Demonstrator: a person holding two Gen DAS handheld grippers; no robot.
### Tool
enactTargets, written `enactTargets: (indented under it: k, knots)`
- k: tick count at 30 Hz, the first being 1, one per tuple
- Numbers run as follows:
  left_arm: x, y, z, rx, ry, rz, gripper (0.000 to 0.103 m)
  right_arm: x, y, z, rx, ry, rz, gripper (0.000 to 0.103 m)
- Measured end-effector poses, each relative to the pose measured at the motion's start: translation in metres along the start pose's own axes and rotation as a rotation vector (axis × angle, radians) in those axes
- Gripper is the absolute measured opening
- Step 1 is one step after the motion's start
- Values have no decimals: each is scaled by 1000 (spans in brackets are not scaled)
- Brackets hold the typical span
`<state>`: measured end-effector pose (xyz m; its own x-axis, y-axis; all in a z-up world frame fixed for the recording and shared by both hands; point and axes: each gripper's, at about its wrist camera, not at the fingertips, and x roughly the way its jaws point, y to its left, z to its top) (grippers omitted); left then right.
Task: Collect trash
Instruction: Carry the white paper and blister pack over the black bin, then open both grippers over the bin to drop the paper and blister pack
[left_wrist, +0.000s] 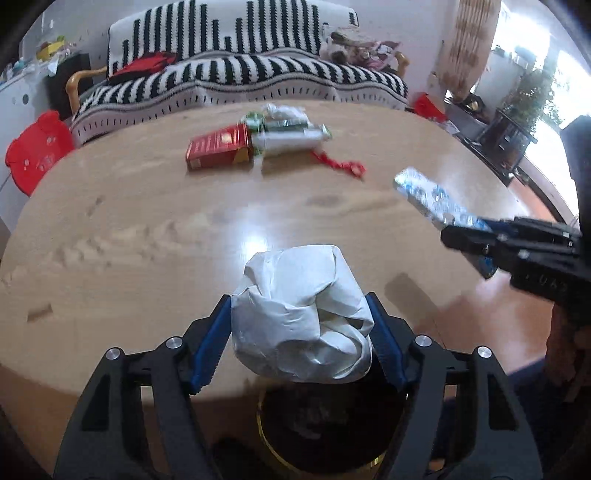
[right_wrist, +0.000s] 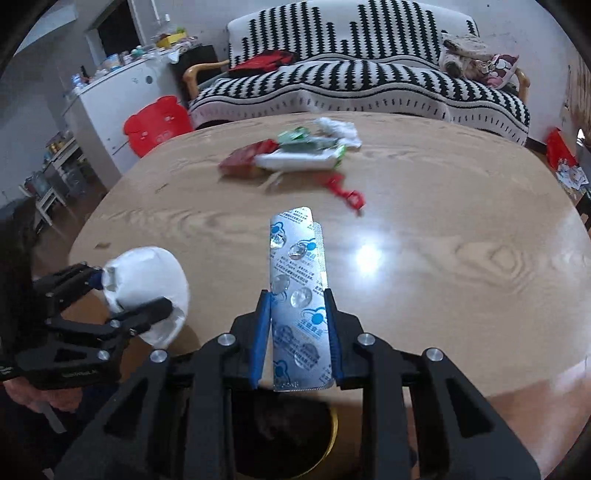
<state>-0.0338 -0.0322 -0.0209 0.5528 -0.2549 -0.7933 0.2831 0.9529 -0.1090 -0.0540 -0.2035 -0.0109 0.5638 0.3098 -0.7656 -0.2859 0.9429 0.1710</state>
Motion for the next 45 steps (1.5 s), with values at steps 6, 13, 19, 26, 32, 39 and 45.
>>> enactTargets:
  k: [6,13,19,26,32,39,45]
  knots:
    - [-14,-5,-46,19,46,-46,70,-17,18,-40,-6,25,53,28]
    - [-7,-31,-91,102,137,-100,70,-23,28,-89,21,89,110,28]
    - [14,-42,-101,130,229,-93,70,-4,31,-123,57,216,96,28]
    - [24,-44,-97,105,256,-102,70,10,16,-118,141,257,102,28]
    - [25,-45,-96,102,260,-106,71,10,14,-109,153,247,121,28]
    - [26,-42,-93,93,261,-102,71,12,18,-108,151,250,122,28]
    - [26,-42,-94,93,261,-103,72,12,16,-107,160,247,113,28]
